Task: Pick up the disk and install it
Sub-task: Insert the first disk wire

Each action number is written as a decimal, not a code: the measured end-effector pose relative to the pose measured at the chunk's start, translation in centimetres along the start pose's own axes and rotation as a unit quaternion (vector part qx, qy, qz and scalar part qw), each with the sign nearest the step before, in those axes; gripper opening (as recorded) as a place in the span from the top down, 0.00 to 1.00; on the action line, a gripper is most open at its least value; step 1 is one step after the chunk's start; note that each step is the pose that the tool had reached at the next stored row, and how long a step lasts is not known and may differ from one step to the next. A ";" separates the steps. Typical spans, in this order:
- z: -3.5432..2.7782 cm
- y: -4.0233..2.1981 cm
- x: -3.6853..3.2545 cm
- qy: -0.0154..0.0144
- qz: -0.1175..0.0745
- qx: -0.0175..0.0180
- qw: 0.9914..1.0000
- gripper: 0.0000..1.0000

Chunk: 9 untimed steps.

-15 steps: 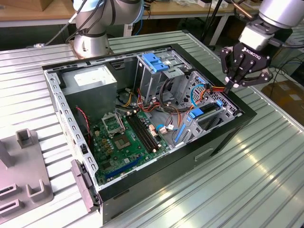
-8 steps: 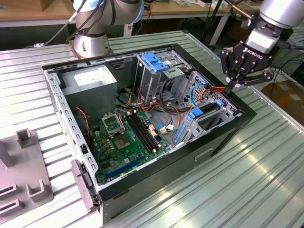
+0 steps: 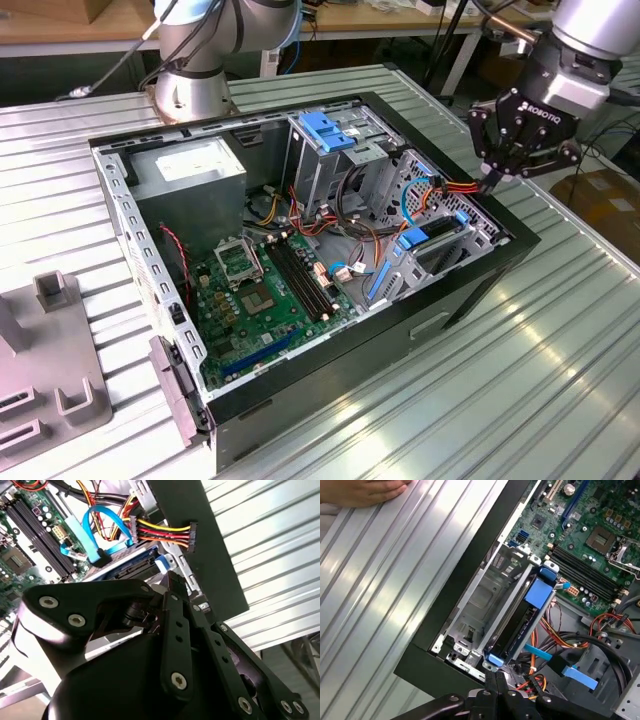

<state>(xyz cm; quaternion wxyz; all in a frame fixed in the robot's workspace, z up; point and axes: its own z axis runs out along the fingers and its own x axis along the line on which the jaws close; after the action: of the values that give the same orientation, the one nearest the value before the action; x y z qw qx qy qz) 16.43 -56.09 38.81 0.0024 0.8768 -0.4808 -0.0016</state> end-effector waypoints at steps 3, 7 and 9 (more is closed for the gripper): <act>0.00 -0.49 0.27 0.000 -0.005 0.000 1.000 0.90; -0.01 -1.03 0.52 0.000 -0.016 0.000 1.000 0.90; -0.01 -1.18 0.61 0.000 -0.030 0.000 1.000 0.90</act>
<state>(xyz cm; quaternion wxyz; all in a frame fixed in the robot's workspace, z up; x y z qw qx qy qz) 17.76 -55.97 38.81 0.0024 0.8910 -0.4540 -0.0016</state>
